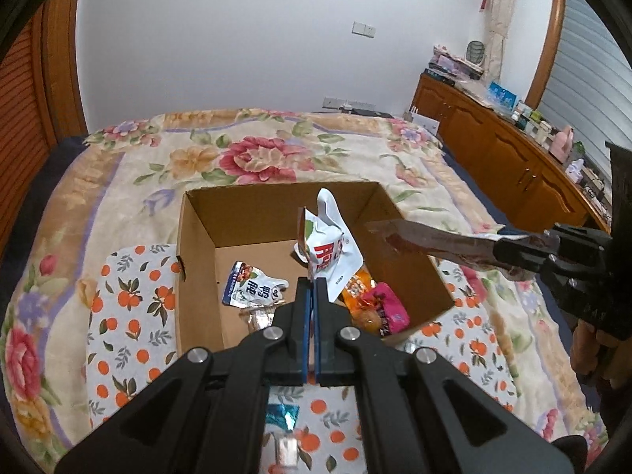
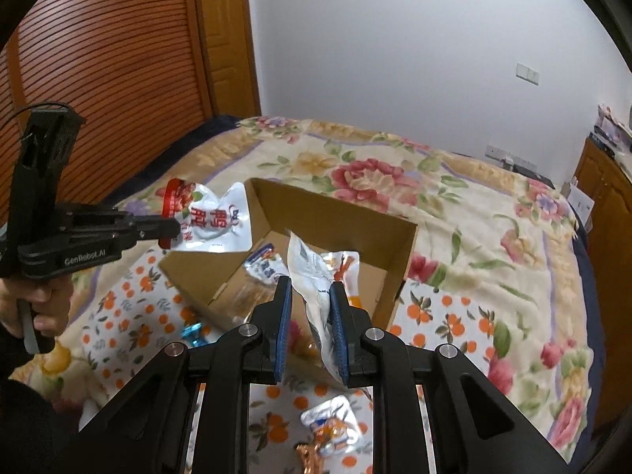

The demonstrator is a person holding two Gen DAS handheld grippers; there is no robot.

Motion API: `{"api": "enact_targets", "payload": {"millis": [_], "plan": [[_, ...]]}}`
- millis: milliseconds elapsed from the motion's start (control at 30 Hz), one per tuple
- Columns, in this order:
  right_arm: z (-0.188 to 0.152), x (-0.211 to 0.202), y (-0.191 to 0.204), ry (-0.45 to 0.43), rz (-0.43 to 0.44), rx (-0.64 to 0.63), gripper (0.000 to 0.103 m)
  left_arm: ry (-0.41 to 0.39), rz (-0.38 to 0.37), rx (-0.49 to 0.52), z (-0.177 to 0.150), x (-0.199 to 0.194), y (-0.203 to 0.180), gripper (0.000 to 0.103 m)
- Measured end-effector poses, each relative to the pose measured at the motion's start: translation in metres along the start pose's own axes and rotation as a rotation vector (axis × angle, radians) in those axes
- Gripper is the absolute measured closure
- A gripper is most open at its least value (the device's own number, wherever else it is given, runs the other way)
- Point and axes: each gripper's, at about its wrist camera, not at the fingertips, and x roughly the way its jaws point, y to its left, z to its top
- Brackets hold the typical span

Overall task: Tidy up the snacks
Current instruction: 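Lift both held snacks and carry them over the box, then open both grippers over the box to drop the pouch and bag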

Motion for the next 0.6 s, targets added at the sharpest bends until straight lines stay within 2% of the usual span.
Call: {"api": "enact_targets", "payload": {"millis": [400, 600], "plan": [[-0.005, 0.094, -0.007, 0.079, -0.008, -0.029, 0.085, 0.061, 0.004, -0.017, -0.021, 0.074, 0.016, 0.103], [-0.019, 0.123, -0.007, 0.109, -0.019, -0.003, 0.085, 0.096, -0.006, -0.018, -0.027, 0.090, 0.017, 0.103]]}}
